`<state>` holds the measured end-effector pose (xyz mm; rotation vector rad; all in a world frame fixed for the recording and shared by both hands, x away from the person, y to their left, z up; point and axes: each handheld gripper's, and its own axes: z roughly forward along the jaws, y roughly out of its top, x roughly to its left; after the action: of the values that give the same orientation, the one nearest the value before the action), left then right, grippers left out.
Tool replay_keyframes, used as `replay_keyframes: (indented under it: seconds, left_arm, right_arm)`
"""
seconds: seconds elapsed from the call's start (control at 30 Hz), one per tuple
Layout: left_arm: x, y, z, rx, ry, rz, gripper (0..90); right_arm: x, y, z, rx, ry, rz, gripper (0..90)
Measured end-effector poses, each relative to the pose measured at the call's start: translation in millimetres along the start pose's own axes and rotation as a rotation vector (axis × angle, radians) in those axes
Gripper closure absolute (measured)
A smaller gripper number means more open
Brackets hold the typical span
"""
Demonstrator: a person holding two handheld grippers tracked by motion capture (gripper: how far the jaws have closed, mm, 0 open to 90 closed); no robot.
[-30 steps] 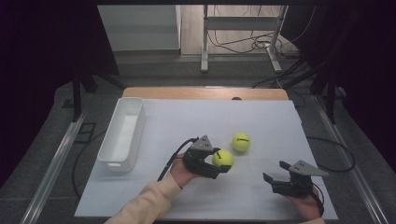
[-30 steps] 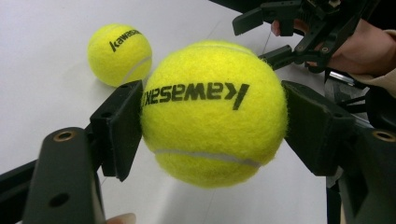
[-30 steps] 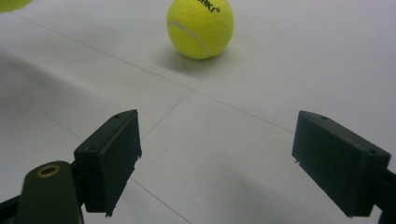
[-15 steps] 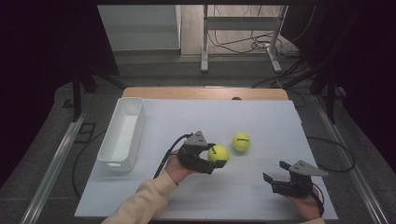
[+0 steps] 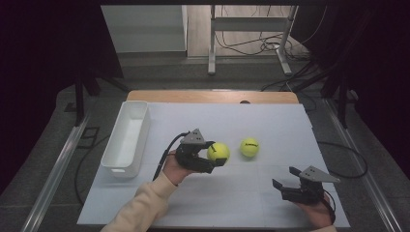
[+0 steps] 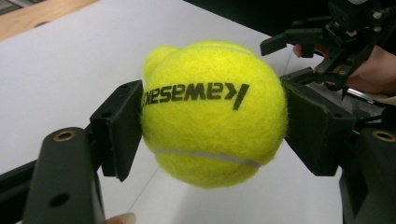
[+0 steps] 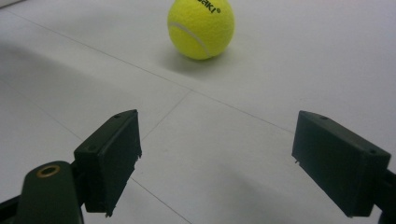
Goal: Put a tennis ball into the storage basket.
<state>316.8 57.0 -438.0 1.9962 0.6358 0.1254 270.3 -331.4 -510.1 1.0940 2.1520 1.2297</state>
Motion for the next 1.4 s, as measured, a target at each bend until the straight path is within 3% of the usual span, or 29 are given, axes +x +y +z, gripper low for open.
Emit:
replay_keyframes:
  seconds: [1.4]
  left_arm:
    - [30.4,6.2,-46.1,-0.089,0.091,-0.063,26.2]
  right_arm:
    - [0.1,0.0,0.1,-0.001,0.002,-0.001,16.1]
